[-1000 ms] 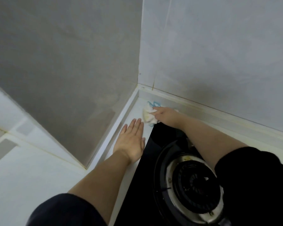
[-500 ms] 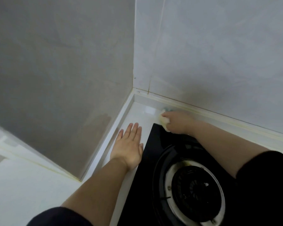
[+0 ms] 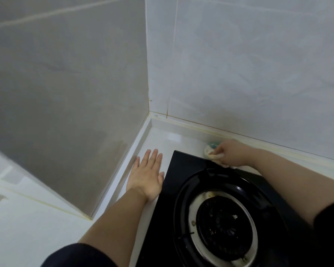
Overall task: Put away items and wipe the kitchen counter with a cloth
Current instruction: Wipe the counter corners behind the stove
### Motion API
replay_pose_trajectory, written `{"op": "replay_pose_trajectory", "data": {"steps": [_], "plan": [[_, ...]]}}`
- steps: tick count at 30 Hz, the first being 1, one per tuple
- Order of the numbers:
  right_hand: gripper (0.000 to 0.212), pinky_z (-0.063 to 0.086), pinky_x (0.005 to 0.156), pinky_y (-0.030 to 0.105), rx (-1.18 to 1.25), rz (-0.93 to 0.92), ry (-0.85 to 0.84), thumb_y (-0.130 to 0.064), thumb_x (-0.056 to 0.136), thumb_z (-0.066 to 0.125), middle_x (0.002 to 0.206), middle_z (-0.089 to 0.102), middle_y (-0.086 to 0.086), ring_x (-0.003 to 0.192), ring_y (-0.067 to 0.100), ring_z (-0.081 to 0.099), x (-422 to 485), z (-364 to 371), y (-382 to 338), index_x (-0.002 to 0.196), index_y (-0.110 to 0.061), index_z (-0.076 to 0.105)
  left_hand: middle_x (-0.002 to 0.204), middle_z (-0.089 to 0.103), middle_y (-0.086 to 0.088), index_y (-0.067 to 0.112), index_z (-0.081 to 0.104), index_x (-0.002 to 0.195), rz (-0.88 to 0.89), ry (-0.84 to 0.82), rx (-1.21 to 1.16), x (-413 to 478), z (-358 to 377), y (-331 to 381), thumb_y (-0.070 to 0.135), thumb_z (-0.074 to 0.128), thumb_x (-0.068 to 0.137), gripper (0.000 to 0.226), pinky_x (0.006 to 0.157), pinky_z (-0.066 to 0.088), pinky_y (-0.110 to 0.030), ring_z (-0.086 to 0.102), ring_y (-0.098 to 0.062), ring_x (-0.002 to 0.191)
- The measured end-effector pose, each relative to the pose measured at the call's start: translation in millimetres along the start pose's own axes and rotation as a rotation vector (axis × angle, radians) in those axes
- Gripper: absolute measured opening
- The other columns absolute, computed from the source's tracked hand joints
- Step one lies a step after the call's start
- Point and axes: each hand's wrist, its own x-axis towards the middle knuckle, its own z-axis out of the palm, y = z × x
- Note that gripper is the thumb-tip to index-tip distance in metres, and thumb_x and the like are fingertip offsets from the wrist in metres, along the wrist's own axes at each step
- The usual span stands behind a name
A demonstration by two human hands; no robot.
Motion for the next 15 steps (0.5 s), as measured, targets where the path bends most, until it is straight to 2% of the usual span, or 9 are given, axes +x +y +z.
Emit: {"op": "replay_pose_trajectory", "data": {"steps": [1, 2, 4, 6, 7, 10, 13, 15], "plan": [[0.025, 0.046, 0.072, 0.023, 0.023, -0.045, 0.044, -0.029, 0.089, 0.058, 0.077, 0.069, 0.004, 0.075, 0.018, 0.061, 6.0, -2.8, -14.0, 0.098, -0.012, 0.075, 0.157, -0.02, 0.002, 0.019, -0.014, 0.15, -0.001, 0.007, -0.006, 1.2, 0.0, -0.5, 0.038, 0.01, 0.101, 0.058, 0.119, -0.005, -0.043, -0.022, -0.018, 0.144], [0.024, 0.046, 0.082, 0.026, 0.052, -0.102, 0.111, -0.027, 0.09, 0.059, 0.091, 0.071, 0.006, 0.086, 0.02, 0.063, 15.0, -4.2, -32.8, 0.103, -0.014, 0.074, 0.157, -0.02, 0.002, 0.019, -0.014, 0.15, -0.001, 0.01, -0.012, 2.7, 0.6, -1.4, 0.038, 0.011, 0.101, 0.058, 0.119, -0.005, -0.043, -0.022, -0.018, 0.144], [0.032, 0.037, 0.096, 0.027, 0.042, -0.28, 0.313, -0.009, 0.088, 0.054, 0.122, 0.063, 0.009, 0.114, 0.026, 0.055, 39.6, -5.1, -78.0, 0.117, -0.013, 0.067, 0.158, -0.02, 0.003, 0.02, -0.013, 0.151, -0.003, 0.016, -0.022, 3.7, 2.8, -1.6, 0.038, 0.012, 0.1, 0.059, 0.119, -0.005, -0.043, -0.022, -0.017, 0.144], [0.043, 0.029, 0.103, 0.03, -0.128, -0.429, 0.452, 0.0, 0.085, 0.05, 0.138, 0.05, 0.009, 0.13, 0.028, 0.041, 65.3, -3.1, -124.0, 0.125, -0.011, 0.059, 0.157, -0.02, 0.004, 0.021, -0.013, 0.151, -0.003, 0.023, -0.027, 4.1, 5.6, -1.8, 0.038, 0.012, 0.1, 0.059, 0.119, -0.005, -0.043, -0.022, -0.017, 0.144], [0.046, 0.027, 0.105, 0.035, -0.246, -0.415, 0.468, -0.001, 0.085, 0.049, 0.142, 0.043, 0.007, 0.133, 0.027, 0.034, 77.1, -1.3, -141.8, 0.13, -0.012, 0.053, 0.157, -0.021, 0.004, 0.022, -0.013, 0.151, -0.001, 0.024, -0.03, 4.7, 6.3, -1.9, 0.038, 0.011, 0.1, 0.059, 0.119, -0.005, -0.043, -0.023, -0.016, 0.144], [0.051, 0.026, 0.105, 0.048, -0.46, -0.267, 0.398, -0.004, 0.087, 0.047, 0.145, 0.037, 0.006, 0.134, 0.025, 0.028, 103.3, 9.9, -160.6, 0.136, -0.011, 0.041, 0.157, -0.021, 0.004, 0.022, -0.013, 0.151, -0.002, 0.026, -0.024, 4.2, 6.8, -2.1, 0.039, 0.011, 0.1, 0.058, 0.119, -0.005, -0.043, -0.023, -0.016, 0.143], [0.052, 0.033, 0.103, 0.042, -0.478, -0.315, 0.411, -0.003, 0.086, 0.047, 0.142, 0.041, 0.008, 0.131, 0.025, 0.035, 102.9, 11.3, -143.2, 0.137, -0.011, 0.041, 0.157, -0.02, 0.004, 0.022, -0.012, 0.151, -0.003, 0.025, -0.022, 4.6, 5.9, -2.1, 0.039, 0.011, 0.1, 0.059, 0.119, -0.005, -0.043, -0.022, -0.016, 0.144], [0.044, 0.043, 0.094, 0.036, -0.378, -0.271, 0.412, -0.007, 0.086, 0.048, 0.134, 0.048, 0.01, 0.123, 0.027, 0.045, 94.9, 7.4, -119.4, 0.13, -0.014, 0.051, 0.158, -0.019, 0.004, 0.022, -0.012, 0.151, -0.006, 0.027, -0.023, 4.4, 6.6, -1.6, 0.039, 0.012, 0.1, 0.059, 0.119, -0.006, -0.043, -0.021, -0.016, 0.144]]}}
